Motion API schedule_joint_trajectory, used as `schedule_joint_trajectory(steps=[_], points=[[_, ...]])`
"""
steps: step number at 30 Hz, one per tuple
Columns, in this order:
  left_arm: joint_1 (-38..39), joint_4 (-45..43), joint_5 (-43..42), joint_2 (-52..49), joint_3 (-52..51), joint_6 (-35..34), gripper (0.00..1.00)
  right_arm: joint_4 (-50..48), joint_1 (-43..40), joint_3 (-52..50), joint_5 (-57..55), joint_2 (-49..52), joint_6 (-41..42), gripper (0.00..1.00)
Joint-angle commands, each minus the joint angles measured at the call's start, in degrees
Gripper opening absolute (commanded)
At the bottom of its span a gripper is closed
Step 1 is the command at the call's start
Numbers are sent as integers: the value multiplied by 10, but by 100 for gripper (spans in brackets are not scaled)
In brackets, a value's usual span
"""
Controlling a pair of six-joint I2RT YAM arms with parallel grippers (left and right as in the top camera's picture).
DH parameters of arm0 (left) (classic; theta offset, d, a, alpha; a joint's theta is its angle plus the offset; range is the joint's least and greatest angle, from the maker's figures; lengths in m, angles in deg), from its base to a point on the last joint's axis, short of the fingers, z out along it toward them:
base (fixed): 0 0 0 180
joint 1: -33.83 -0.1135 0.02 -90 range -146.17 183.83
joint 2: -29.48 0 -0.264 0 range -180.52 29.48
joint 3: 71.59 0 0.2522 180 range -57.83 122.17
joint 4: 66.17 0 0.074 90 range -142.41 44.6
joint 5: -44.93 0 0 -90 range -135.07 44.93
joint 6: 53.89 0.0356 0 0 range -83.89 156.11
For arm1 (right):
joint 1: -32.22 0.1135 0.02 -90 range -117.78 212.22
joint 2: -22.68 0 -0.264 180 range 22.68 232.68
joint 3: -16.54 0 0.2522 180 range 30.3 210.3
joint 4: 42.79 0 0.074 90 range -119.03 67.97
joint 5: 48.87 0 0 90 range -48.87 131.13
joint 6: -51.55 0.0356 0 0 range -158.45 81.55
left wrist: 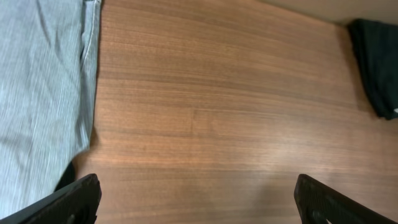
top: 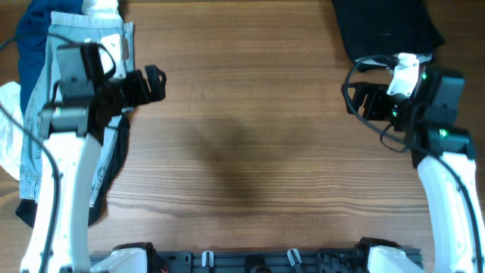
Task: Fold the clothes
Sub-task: 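Reach the left gripper to the denim shorts on the clothes pile and grasp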
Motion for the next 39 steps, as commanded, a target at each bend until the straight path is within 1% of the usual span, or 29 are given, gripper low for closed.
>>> schedule_joint_trajectory(steps=[1, 4, 7, 10, 13, 15, 18, 22, 25, 30, 34, 36, 39], points=[[-5, -10, -11, -39, 15, 23, 100, -4, 2, 16, -17, 45, -25, 100], [-5, -27, 11, -60, 15, 25, 100, -35, 2, 16, 92, 70, -24, 100], [-9, -37, 76, -85, 15, 24, 100, -57, 2, 16, 154, 85, -22, 100], [-25, -39, 137, -117, 15, 24, 100, -65, 2, 16, 156, 92, -10, 99], [-47, -55, 185, -156, 15, 7, 100, -65, 3, 16, 156, 93, -9, 92], [-63, -73, 208, -191, 15, 3, 100, -66, 3, 16, 156, 93, -9, 90], [-81, -106, 215, -248, 15, 3, 100, -65, 3, 16, 156, 93, -9, 90], [-90, -118, 215, -302, 15, 7, 98, -62, 2, 16, 156, 93, -9, 90], [-89, -116, 215, -325, 15, 10, 93, -61, 3, 16, 156, 93, -4, 89], [-89, -116, 215, -329, 15, 10, 87, -60, 3, 16, 156, 93, 9, 86], [-89, -111, 215, -330, 14, 10, 69, -58, 3, 16, 156, 93, 22, 83], [-89, -99, 215, -330, 14, 10, 55, -58, 2, 16, 156, 93, 39, 82], [-89, -88, 215, -330, 8, 9, 54, -57, 3, 16, 156, 93, 40, 82]])
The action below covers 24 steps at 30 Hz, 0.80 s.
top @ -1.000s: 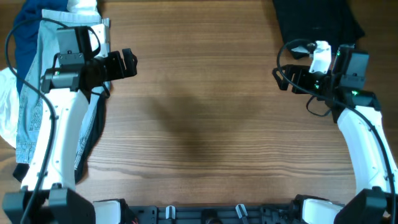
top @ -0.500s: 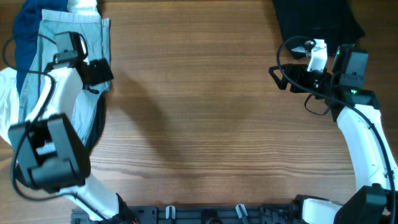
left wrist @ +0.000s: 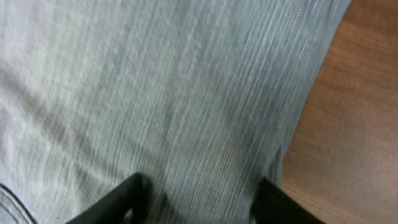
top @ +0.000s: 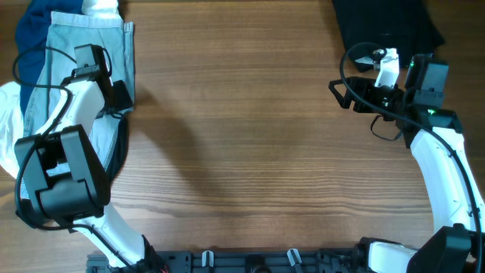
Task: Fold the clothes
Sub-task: 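Reach the left gripper to the denim shorts on the clothes pile and grasp, then pull the denim shorts with the left gripper onto the open table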
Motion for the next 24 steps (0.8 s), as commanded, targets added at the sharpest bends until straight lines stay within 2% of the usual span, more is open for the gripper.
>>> schedule_joint_trajectory(steps=[1, 6, 9, 11, 19, 22, 24], points=[[0, 11, -1, -2, -2, 0, 54, 3, 2, 14, 16, 6, 17, 81], [7, -10, -3, -3, -10, 0, 53, 3, 2, 14, 16, 6, 17, 81], [15, -18, -7, -5, -10, 0, 48, 4, 2, 14, 16, 6, 27, 81], [21, -19, -7, -9, -10, 0, 40, 4, 2, 14, 16, 6, 27, 81], [25, -21, -7, -42, -13, -4, 22, 5, 2, 14, 16, 6, 27, 81], [25, -22, -7, -50, -13, -4, 4, 5, 2, 14, 16, 6, 27, 81], [25, -25, -7, -49, -13, -4, 4, 5, 2, 14, 16, 6, 27, 81]])
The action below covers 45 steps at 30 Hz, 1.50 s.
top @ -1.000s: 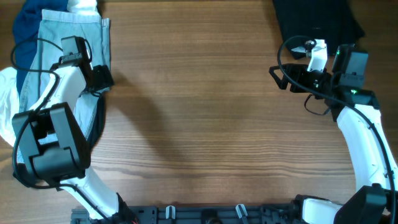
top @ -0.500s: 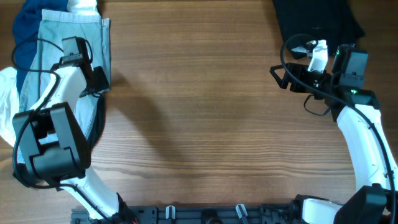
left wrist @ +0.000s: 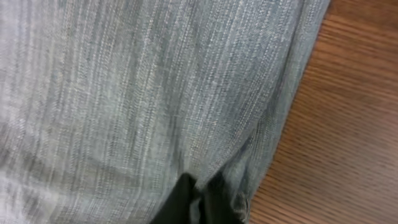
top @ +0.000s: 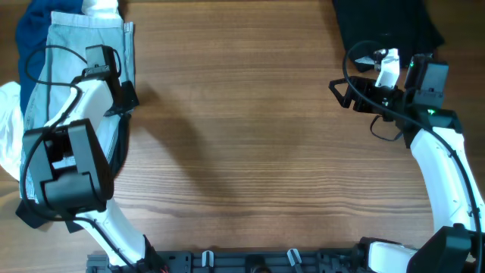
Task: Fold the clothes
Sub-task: 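Pull the denim shorts with the left gripper onto the open table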
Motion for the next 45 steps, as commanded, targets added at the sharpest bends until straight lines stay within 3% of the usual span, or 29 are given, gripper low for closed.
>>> schedule_joint_trajectory(steps=[1, 9, 19, 27, 38, 39, 42, 43, 45], points=[[3, 1, -14, -22, -10, -2, 4, 1, 2, 14, 16, 6, 4, 81], [25, 27, -14, 45, 18, -1, 4, -1, 2, 14, 10, 6, 4, 81], [198, 37, -49, 196, 65, 7, 4, 1, 2, 14, 9, 6, 4, 80], [322, -7, -75, 181, 65, -19, 4, -1, 2, 14, 9, 6, 4, 80], [377, -78, -98, 94, 65, -34, 4, -13, 2, 14, 9, 6, 5, 77], [378, -85, -104, 90, 65, -34, 9, -17, 2, 14, 9, 6, 9, 77], [379, -103, -122, 88, 66, -28, 66, -36, 0, 14, 9, 6, 34, 76], [379, -103, -122, 92, 66, -26, 80, -41, -1, 14, 12, 6, 35, 76], [372, -99, -122, 106, 67, -23, 92, -45, -1, 14, 14, 5, 38, 76]])
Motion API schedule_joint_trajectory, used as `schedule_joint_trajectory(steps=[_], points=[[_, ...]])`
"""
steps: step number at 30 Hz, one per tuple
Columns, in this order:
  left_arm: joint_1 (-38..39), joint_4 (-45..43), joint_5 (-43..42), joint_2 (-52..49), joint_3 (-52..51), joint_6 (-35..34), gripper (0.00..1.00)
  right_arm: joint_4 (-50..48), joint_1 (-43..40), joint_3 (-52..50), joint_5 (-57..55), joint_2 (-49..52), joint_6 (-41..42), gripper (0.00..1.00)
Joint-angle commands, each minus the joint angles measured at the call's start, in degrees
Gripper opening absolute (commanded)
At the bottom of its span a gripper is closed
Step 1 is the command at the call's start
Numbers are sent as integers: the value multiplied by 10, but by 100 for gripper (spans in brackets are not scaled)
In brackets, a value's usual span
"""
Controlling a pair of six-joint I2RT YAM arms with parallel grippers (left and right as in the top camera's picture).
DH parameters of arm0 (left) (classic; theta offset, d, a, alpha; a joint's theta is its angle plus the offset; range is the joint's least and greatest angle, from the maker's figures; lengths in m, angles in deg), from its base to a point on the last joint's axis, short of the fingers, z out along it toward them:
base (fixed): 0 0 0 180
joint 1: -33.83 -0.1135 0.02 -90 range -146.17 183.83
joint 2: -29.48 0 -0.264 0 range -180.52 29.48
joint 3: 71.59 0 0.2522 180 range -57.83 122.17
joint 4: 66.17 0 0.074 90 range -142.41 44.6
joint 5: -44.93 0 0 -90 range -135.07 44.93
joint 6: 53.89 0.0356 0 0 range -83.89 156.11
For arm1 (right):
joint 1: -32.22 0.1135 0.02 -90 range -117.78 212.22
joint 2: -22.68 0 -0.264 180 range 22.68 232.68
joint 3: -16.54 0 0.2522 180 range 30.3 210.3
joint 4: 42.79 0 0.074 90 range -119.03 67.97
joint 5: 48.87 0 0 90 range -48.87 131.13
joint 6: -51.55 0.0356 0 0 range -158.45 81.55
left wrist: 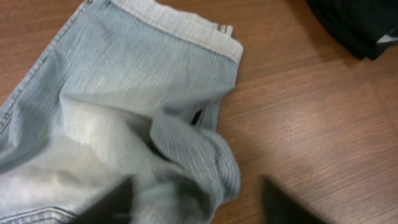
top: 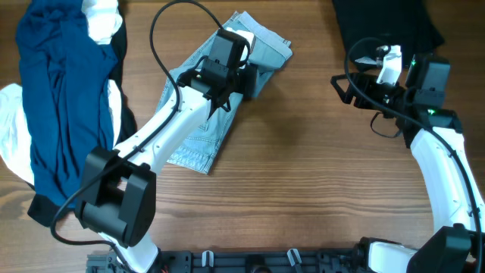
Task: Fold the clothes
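Pale blue jeans lie slantwise on the table left of centre, partly bunched, with the waistband at the far end. My left gripper hovers low over their upper end. Its dark fingers stand wide apart in the left wrist view, either side of a raised fold of denim, gripping nothing. Near the right edge my right gripper hangs above bare wood, and its jaws look open and empty.
A heap of clothes fills the left edge: a dark blue garment over white cloth and black cloth. A black garment lies at the back right, its edge also in the left wrist view.
My left gripper was shut on a fold of the jeans on the left heap. The jeans now lie out on the table towards the centre, and the gripper is open over them.
My left gripper first hung open beside the jeans on the left heap. It then sat open on the denim, and later was shut on a fold near the edge. By now the jeans are off the heap, uncovering the blue garment, and released. The right arm barely moved.
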Motion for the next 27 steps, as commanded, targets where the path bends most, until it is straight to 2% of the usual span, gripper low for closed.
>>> schedule_joint_trajectory(steps=[1, 6, 12, 15, 19, 21, 23, 27], points=[[-11, 8, -17, 29, 9, 1, 98, -8, -1, 14, 16, 4, 20, 76], [-66, 91, -17, 101, 9, -20, 100, 10, 4, 14, 29, 2, 10, 75], [-204, 255, -47, 167, 9, -34, 100, 31, 52, 14, 21, 2, -35, 80], [-252, 311, -69, 156, 2, -20, 100, 28, 62, 14, 8, 2, -35, 81], [-277, 327, -118, 118, -26, 24, 100, 25, 62, 14, 6, 2, -37, 82], [-277, 328, -114, 93, -35, 30, 99, 25, 62, 14, 6, 3, -45, 82], [-277, 328, -107, 65, -39, 30, 93, 27, 62, 14, 0, 3, -47, 82], [-278, 338, -45, 19, -42, 28, 90, 38, 62, 14, -11, 3, -61, 83]])
